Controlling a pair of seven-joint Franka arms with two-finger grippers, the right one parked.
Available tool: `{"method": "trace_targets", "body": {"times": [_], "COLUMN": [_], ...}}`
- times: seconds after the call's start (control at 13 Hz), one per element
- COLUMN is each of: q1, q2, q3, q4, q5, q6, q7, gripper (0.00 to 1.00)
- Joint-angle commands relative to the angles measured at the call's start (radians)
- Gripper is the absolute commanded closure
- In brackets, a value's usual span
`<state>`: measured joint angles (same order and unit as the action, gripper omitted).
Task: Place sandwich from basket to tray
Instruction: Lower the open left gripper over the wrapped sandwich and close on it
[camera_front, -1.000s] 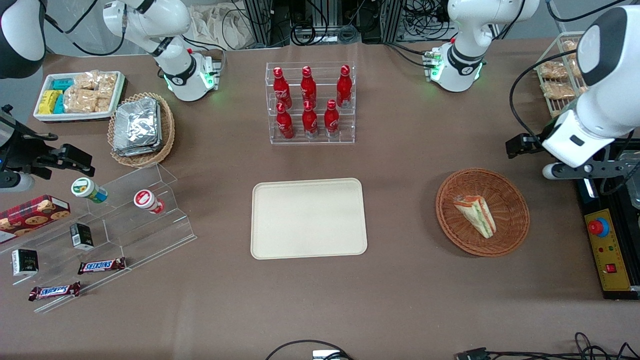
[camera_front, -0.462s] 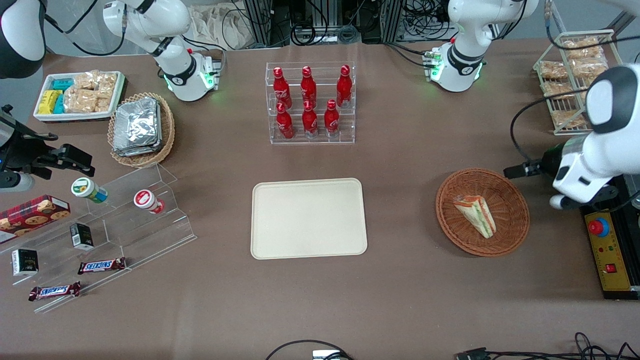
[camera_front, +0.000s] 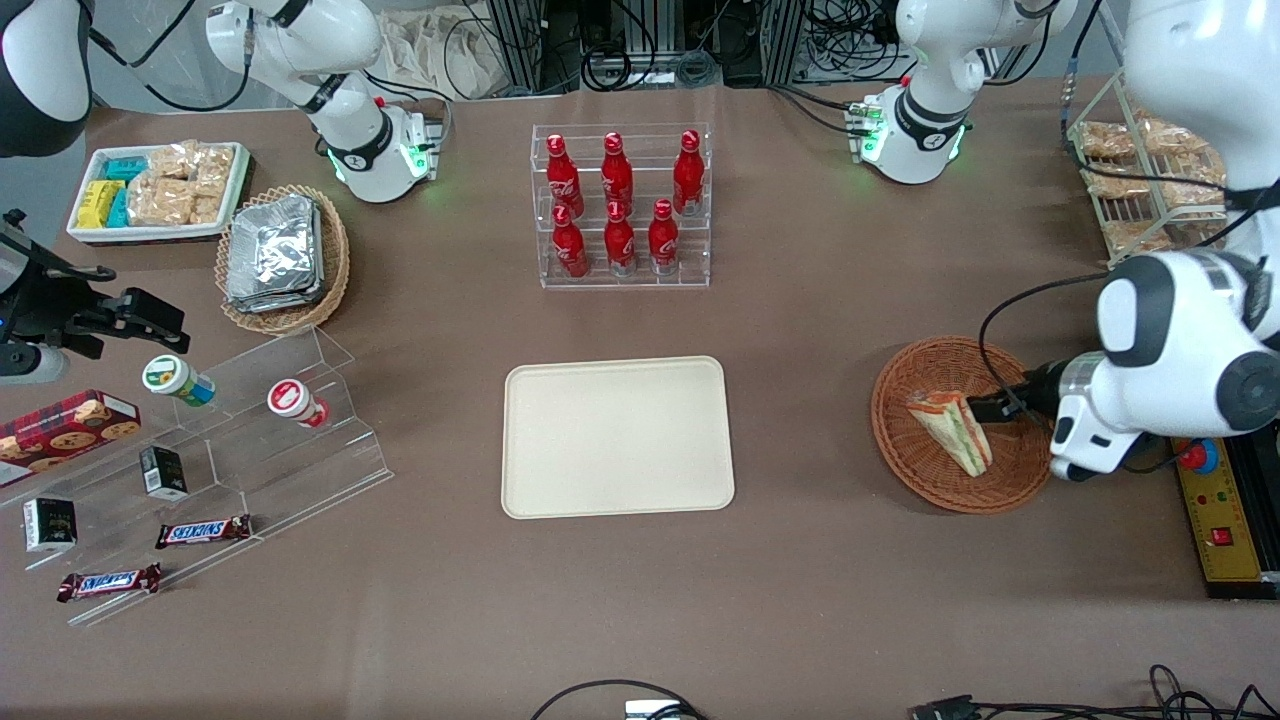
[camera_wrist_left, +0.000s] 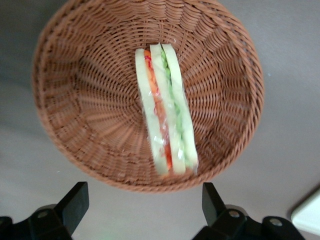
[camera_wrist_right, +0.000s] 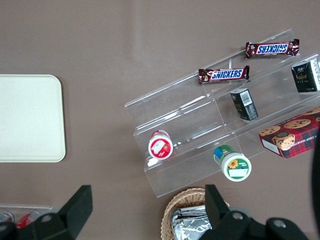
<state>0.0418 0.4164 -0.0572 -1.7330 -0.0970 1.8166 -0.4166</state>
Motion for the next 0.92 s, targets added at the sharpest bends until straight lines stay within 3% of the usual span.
{"method": "trace_targets", "body": {"times": [0.0, 0.54, 0.62, 0.69, 0.77, 0.85], "q1": [0.000, 0.003, 0.003, 0.004, 0.004, 0.004], "q2": [0.068, 0.165, 0.170, 0.170, 0.167, 0.164], "q3": [-0.003, -0.003, -0.003, -0.003, -0.003, -0.003], "q4": [0.012, 0.004, 0.004, 0.003, -0.005, -0.007], "q5": [-0.015, -0.069, -0.069, -0.069, -0.069, -0.069], "q6": [0.055, 0.138, 0.139, 0.142, 0.147, 0.151], "q7": [-0.039, -0.045, -0.045, -0.045, -0.045, -0.045], "gripper": [0.00, 0.00, 0.05, 0.20, 0.51, 0.75]}}
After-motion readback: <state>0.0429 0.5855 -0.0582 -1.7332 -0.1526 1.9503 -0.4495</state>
